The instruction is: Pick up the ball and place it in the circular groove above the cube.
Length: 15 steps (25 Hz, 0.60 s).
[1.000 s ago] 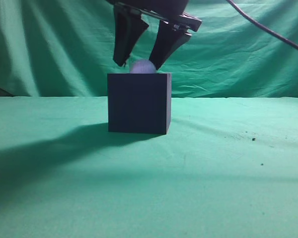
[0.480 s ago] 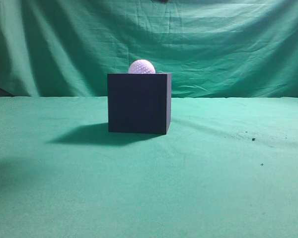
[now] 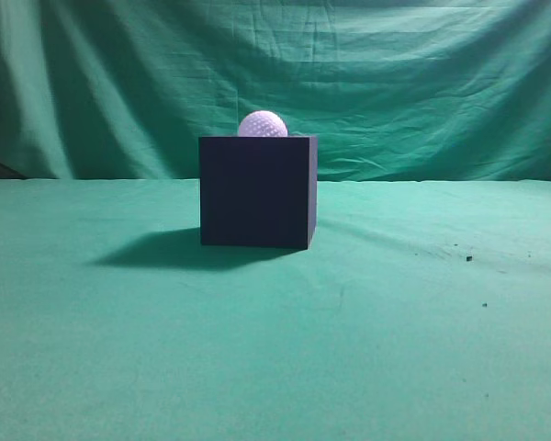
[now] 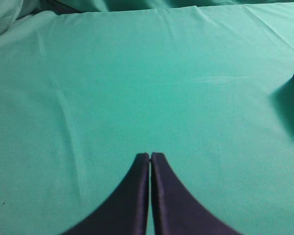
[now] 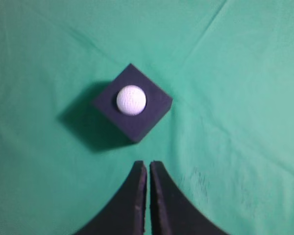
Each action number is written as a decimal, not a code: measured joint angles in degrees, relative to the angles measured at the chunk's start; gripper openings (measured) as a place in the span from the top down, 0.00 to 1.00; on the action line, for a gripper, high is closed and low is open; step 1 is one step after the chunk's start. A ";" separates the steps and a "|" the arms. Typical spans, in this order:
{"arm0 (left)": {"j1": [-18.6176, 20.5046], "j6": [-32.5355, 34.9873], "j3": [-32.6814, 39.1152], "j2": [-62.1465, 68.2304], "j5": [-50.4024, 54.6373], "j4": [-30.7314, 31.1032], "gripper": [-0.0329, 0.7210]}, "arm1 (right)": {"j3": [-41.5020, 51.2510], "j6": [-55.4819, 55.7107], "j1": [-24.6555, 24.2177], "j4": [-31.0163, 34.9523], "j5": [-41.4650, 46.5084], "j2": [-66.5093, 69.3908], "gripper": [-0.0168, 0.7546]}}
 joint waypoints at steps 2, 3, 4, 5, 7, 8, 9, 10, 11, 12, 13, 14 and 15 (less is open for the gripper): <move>0.00 0.00 0.00 0.00 0.00 0.00 0.96 | 4.60 0.39 0.00 -0.12 0.12 -4.88 0.98; 0.00 0.00 0.00 0.00 0.00 0.00 0.96 | 7.08 0.39 0.00 -0.12 0.23 -7.66 0.98; 0.00 0.00 0.00 0.00 0.00 0.00 0.96 | 9.09 0.39 0.00 -0.24 0.34 -10.41 0.98; 0.00 0.00 0.00 0.00 0.00 0.00 0.96 | 11.48 0.39 0.00 -0.37 0.34 -13.26 0.98; 0.00 0.00 0.00 0.00 0.00 0.00 0.96 | 15.86 0.39 0.00 -0.37 0.46 -18.65 0.98; 0.00 0.00 0.00 0.00 0.00 0.00 0.96 | 18.30 0.39 0.00 -0.23 0.05 -21.67 0.98; 0.00 0.00 0.00 0.00 0.00 0.00 0.96 | 20.71 0.39 0.00 -0.01 -0.85 -24.21 0.98; 0.00 0.00 0.00 0.00 0.00 0.00 0.96 | 23.13 -0.03 0.00 0.12 -1.55 -27.25 0.98; 0.00 0.00 0.00 0.00 0.00 0.00 0.96 | 25.11 -0.47 0.00 0.24 -2.46 -30.26 0.98; 0.00 0.00 0.00 0.00 0.00 0.00 0.96 | 27.51 -0.74 0.00 0.33 -3.00 -33.26 0.98; 0.00 0.00 0.00 0.00 0.00 0.00 0.96 | 29.86 -0.87 0.00 0.37 -3.49 -35.73 0.98; 0.00 0.00 0.00 0.00 0.00 0.00 0.96 | 31.78 -0.87 0.00 0.46 -4.18 -38.74 0.98; 0.00 0.00 0.00 0.00 0.00 0.00 0.96 | 33.97 -0.87 0.00 0.46 -5.04 -41.72 0.98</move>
